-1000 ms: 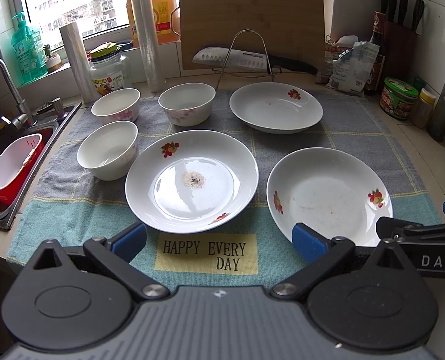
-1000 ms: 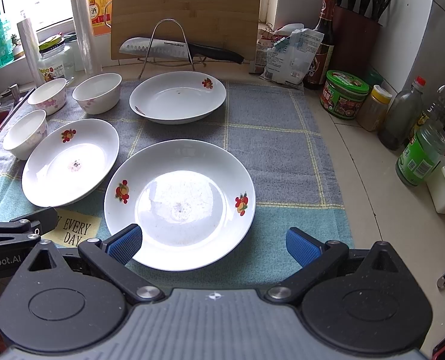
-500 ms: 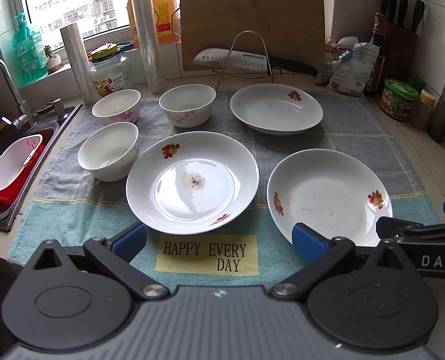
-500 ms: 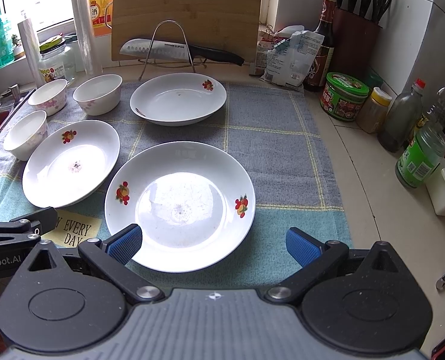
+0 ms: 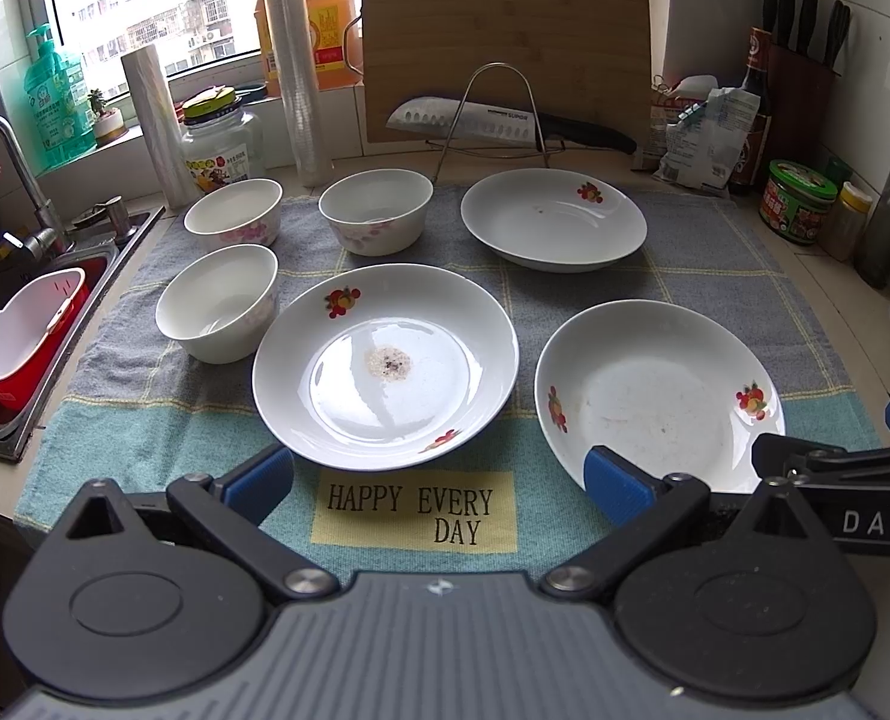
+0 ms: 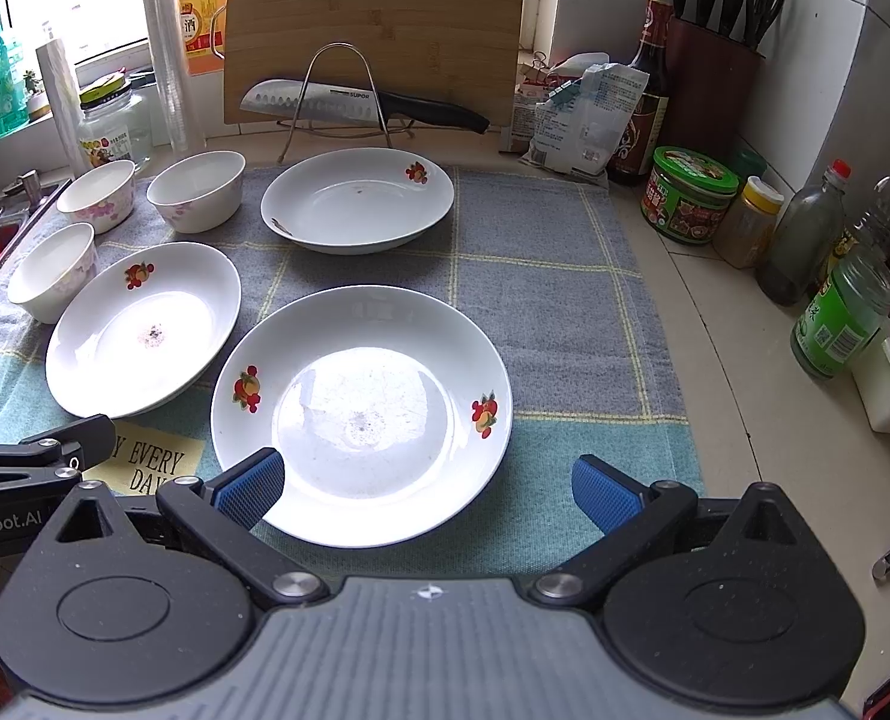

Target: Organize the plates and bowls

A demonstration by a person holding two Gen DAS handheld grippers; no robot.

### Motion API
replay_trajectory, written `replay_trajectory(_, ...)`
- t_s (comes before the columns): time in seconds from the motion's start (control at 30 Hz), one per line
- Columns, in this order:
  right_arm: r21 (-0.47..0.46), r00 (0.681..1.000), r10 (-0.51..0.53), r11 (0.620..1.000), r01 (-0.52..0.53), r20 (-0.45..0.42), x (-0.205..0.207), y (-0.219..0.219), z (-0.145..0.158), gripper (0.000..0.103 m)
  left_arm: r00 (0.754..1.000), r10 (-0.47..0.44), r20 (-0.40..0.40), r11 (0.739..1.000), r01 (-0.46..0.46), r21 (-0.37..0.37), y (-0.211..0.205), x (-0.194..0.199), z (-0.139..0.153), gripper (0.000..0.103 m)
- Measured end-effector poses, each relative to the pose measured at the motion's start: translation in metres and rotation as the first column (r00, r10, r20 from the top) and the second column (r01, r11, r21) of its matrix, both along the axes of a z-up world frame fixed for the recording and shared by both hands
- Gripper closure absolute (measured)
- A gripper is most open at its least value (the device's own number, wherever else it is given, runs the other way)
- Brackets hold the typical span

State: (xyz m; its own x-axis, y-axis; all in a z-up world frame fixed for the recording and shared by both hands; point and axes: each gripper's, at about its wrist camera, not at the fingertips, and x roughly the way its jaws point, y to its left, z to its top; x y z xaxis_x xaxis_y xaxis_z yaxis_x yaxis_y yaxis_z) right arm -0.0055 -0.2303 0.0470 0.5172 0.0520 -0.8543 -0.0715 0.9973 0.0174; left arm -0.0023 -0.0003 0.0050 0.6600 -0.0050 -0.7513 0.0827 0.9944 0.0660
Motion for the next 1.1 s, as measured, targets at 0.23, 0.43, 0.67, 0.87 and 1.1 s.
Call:
replay_trajectory(0.23,-0.003,1.000,0.001,1.000,-0.001,0.000,0.0003,0.0005,0.0009,0.000,1.000,0.000,0.000,1.000,0.000,0.000,0.0002,-0.0002,0.0014,0.001)
replay_trajectory(0.43,-0.002,1.000,0.001,1.000,-0.001,0.000,0.0012,0.0011,0.0020,0.000,1.000,-0.001,0.001,1.000,0.001,-0.002,0.0016,0.0002,0.0044,0.001)
replay_trajectory(0.67,-0.002,1.000,0.001,1.000,-0.001,0.005,0.0007,0.0003,0.0013,0.000,1.000,-0.004,0.002,1.000,0.004,-0.009,0.0017,0.0013,0.0044,0.001)
replay_trajectory(0.87,0.001,1.000,0.004,1.000,-0.004,0.014,0.0000,-0.0007,0.0005,0.000,1.000,-0.016,0.011,1.000,0.016,-0.021,0.0031,0.0011,0.0014,0.001)
replay_trajectory(1.1,-0.001,0.999,0.007,1.000,-0.007,0.032,-0.0006,-0.0008,0.0000,0.000,0.998,-0.042,0.036,0.998,0.043,-0.038,0.0044,0.0020,-0.0015,0.001)
